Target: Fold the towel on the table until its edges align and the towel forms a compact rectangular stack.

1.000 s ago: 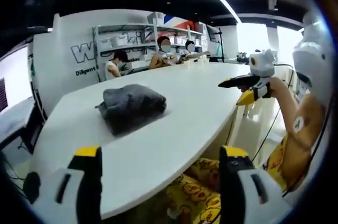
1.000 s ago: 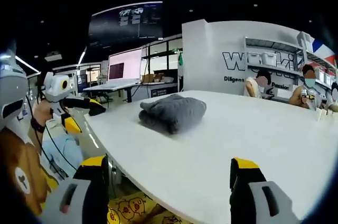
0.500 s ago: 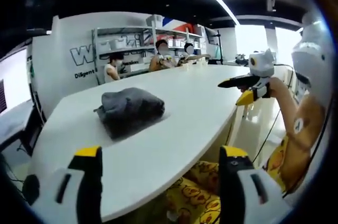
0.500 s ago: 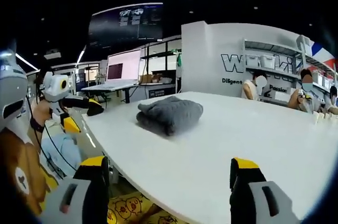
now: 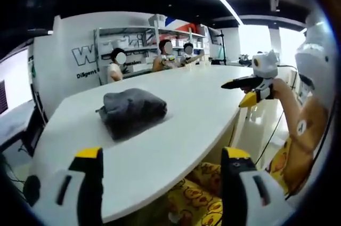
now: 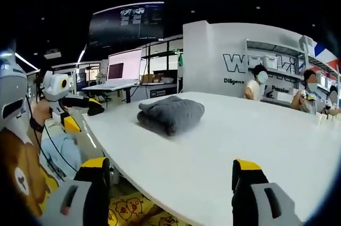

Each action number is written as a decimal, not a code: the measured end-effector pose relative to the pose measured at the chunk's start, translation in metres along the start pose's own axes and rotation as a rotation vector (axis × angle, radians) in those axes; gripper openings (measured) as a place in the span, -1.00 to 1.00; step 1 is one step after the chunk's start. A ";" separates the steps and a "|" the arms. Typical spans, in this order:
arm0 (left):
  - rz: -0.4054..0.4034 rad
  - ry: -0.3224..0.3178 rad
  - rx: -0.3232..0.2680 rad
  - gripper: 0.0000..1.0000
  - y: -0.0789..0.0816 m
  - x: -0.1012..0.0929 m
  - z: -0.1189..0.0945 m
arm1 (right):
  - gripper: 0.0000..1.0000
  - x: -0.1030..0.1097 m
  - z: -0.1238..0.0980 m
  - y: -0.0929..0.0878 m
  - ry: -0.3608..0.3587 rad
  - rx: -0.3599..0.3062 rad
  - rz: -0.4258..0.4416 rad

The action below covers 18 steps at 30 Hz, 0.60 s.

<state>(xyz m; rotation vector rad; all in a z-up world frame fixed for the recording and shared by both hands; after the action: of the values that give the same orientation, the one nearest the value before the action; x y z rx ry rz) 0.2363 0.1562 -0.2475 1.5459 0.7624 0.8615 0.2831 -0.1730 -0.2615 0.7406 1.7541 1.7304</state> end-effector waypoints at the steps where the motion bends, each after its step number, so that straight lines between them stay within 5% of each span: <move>1: -0.002 0.004 -0.001 0.93 0.000 0.001 -0.002 | 0.99 0.000 0.001 -0.001 0.002 0.001 0.001; 18: -0.032 0.015 -0.002 0.92 -0.010 0.007 -0.004 | 0.99 0.001 0.004 -0.005 -0.002 0.033 0.000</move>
<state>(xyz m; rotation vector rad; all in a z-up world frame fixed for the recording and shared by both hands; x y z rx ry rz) 0.2368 0.1653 -0.2569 1.5234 0.7954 0.8505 0.2850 -0.1700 -0.2668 0.7560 1.7853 1.7033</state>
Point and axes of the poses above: the point that each gripper's makers call its tool centre point, and the gripper's own axes: z roughly forward along the fingers, x roughly to its left, y roughly out of its top, the point moved 8 cm from there along -z, roughly backward along the fingers, and after that the axes turned 15 degrees about -x, right-handed, at the moved point
